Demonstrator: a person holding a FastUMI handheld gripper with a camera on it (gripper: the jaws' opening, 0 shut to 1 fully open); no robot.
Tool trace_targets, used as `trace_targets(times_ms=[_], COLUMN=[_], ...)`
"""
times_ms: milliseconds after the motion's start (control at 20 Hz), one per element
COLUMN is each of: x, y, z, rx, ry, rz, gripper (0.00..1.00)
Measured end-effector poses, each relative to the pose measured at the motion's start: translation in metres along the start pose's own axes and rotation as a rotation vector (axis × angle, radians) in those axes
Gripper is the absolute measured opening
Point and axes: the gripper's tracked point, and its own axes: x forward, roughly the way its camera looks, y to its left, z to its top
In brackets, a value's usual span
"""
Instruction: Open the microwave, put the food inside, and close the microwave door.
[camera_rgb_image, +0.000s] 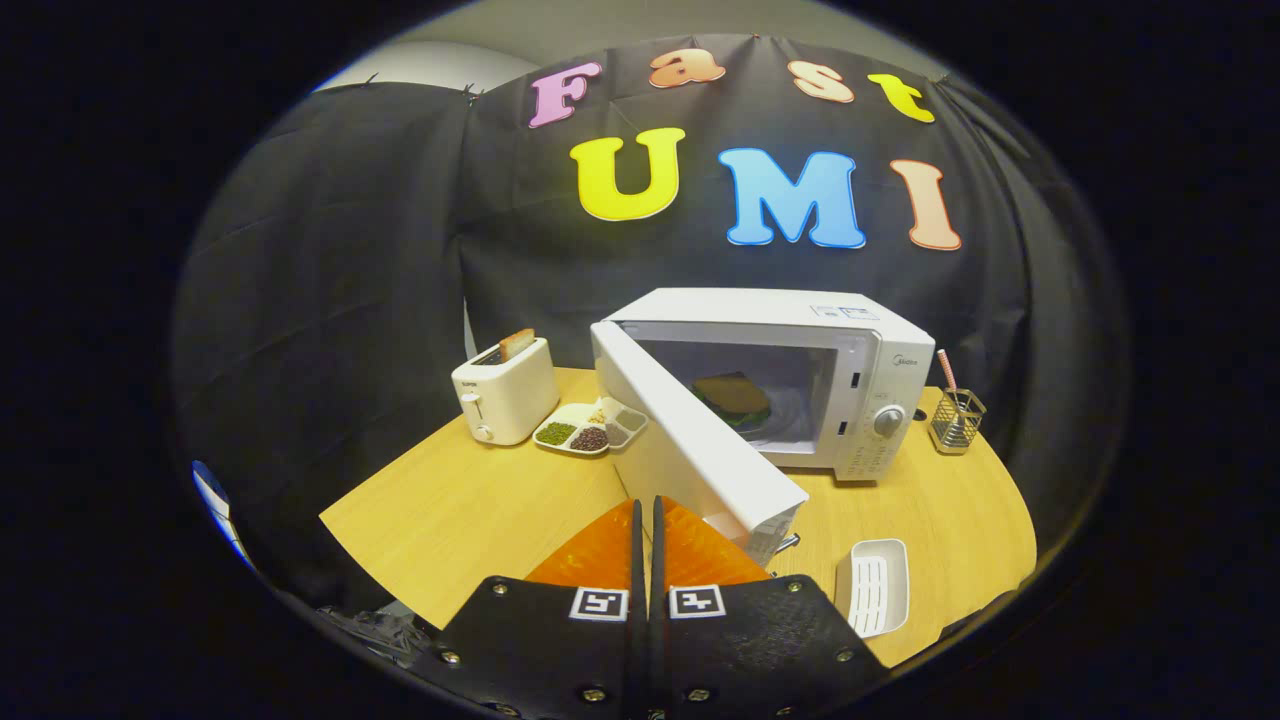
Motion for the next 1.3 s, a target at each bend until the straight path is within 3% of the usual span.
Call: trace_targets(times_ms=[750,1300], x=[0.062,0.138], y=[-0.111,-0.176], z=[0.040,0.067], rx=[0.104,0.189], ry=[-0.013,-0.002], rz=[-0.171,-0.259], gripper=[0.01,0.01])
